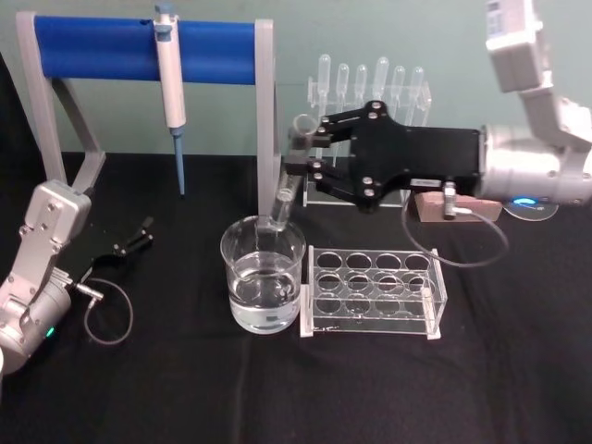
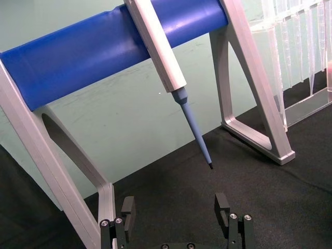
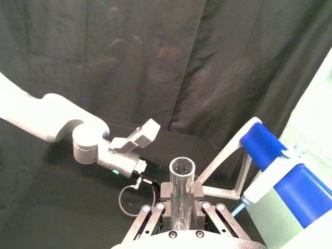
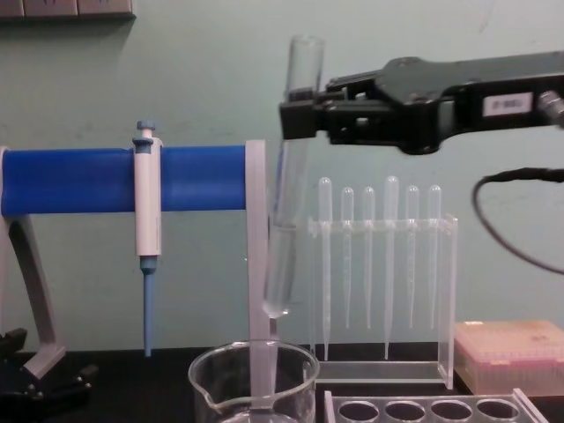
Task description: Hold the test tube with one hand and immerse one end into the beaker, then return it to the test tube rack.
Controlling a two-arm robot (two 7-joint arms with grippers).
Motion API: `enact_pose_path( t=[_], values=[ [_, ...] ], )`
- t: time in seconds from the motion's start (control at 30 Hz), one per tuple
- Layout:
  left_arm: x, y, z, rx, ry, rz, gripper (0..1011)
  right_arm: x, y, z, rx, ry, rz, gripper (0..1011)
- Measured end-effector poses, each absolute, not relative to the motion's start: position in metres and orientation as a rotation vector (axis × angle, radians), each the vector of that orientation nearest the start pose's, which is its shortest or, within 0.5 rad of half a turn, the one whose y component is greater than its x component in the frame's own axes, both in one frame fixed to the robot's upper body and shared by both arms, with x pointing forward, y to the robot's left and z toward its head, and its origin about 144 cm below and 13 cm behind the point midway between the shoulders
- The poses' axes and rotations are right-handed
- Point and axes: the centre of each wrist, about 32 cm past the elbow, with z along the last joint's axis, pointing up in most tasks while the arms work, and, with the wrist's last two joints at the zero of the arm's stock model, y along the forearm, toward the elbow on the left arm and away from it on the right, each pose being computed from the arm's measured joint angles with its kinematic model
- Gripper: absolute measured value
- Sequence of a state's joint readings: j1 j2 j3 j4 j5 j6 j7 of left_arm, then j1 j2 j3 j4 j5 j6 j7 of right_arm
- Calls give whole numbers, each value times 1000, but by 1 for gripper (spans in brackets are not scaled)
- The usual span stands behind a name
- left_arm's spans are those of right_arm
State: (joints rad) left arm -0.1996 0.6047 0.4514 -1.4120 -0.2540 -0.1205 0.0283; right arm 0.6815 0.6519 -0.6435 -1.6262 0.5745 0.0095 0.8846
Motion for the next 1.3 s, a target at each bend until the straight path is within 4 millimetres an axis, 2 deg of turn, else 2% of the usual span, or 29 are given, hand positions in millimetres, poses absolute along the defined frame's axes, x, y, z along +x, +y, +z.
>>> enact_pose_path(
  t=[0.37,0.8,1.3],
  values=[
    [489,310,1140,305,-285,1248,1000,519,-274,1340,-151,-383,-213,238],
    [489,310,1140,304,-285,1248,1000,500,-304,1308,-181,-332,-318,238],
    [489,310,1140,304,-285,1248,1000,497,-307,1283,-194,-294,-373,238]
  ],
)
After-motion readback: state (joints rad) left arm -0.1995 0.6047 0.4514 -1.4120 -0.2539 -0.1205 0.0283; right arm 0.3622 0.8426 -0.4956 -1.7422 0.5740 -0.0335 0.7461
